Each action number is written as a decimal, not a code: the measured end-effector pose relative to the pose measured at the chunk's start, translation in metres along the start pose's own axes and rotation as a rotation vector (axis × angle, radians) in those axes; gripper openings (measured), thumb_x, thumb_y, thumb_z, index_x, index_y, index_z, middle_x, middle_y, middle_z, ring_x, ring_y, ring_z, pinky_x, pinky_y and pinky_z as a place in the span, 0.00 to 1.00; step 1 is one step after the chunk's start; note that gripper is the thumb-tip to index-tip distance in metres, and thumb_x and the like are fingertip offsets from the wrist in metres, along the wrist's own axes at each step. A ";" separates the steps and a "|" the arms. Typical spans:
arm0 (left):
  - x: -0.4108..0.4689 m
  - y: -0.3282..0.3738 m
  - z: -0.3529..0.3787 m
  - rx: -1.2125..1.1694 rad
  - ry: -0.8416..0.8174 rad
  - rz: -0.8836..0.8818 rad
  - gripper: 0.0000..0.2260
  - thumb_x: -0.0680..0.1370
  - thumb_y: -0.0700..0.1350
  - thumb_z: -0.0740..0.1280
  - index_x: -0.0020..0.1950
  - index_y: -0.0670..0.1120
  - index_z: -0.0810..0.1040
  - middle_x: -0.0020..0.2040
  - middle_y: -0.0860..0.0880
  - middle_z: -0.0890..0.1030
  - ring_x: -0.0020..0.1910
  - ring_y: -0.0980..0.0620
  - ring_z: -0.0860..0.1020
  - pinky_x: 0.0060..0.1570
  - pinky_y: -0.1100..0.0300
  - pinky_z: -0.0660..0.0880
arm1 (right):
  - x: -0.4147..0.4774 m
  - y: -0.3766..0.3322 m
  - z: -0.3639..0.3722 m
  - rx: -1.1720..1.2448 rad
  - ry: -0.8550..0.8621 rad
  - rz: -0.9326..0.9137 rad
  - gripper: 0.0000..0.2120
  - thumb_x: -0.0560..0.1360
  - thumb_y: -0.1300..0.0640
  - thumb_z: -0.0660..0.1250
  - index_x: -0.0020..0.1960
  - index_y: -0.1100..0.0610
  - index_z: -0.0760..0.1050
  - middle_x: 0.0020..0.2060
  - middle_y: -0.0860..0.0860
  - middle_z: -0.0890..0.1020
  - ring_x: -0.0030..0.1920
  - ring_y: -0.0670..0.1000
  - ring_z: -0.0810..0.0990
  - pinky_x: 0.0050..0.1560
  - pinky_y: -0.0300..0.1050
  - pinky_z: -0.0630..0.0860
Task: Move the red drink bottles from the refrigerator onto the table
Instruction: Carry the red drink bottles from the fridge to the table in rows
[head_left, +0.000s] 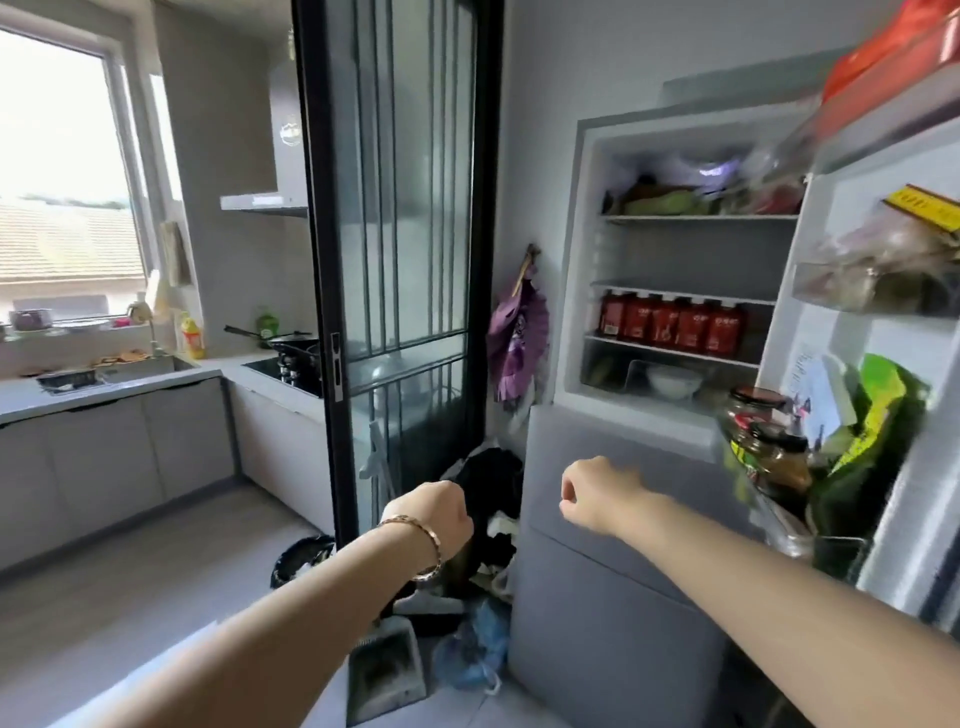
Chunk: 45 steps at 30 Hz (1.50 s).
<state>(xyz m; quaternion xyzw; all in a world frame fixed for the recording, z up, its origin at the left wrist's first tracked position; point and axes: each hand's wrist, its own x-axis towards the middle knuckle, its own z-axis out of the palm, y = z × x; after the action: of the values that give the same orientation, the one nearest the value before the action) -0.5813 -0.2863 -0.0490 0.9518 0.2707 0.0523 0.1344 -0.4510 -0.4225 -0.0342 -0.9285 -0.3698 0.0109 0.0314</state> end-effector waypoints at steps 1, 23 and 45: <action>0.025 0.009 -0.001 -0.001 0.007 0.027 0.11 0.77 0.44 0.58 0.49 0.44 0.79 0.51 0.46 0.82 0.50 0.44 0.80 0.46 0.56 0.75 | 0.018 0.012 -0.003 0.002 0.018 0.028 0.13 0.76 0.59 0.59 0.55 0.61 0.78 0.55 0.56 0.81 0.54 0.58 0.80 0.42 0.43 0.66; 0.539 0.236 0.047 -0.138 0.008 0.508 0.09 0.77 0.44 0.59 0.52 0.48 0.78 0.50 0.49 0.80 0.47 0.47 0.78 0.48 0.58 0.75 | 0.395 0.301 -0.055 0.058 0.306 0.661 0.09 0.76 0.58 0.63 0.54 0.58 0.75 0.45 0.52 0.77 0.45 0.54 0.76 0.42 0.44 0.72; 0.730 0.346 0.100 -0.500 -0.058 0.821 0.09 0.77 0.41 0.65 0.55 0.49 0.79 0.42 0.62 0.76 0.44 0.63 0.77 0.50 0.69 0.76 | 0.564 0.466 -0.025 0.901 1.256 1.003 0.41 0.57 0.56 0.80 0.65 0.59 0.67 0.60 0.56 0.71 0.61 0.58 0.72 0.62 0.54 0.72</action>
<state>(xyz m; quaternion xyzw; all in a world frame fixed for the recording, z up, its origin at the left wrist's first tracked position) 0.2284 -0.2055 -0.0269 0.9195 -0.1524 0.1380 0.3350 0.2800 -0.3736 -0.0385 -0.7154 0.2004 -0.3398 0.5767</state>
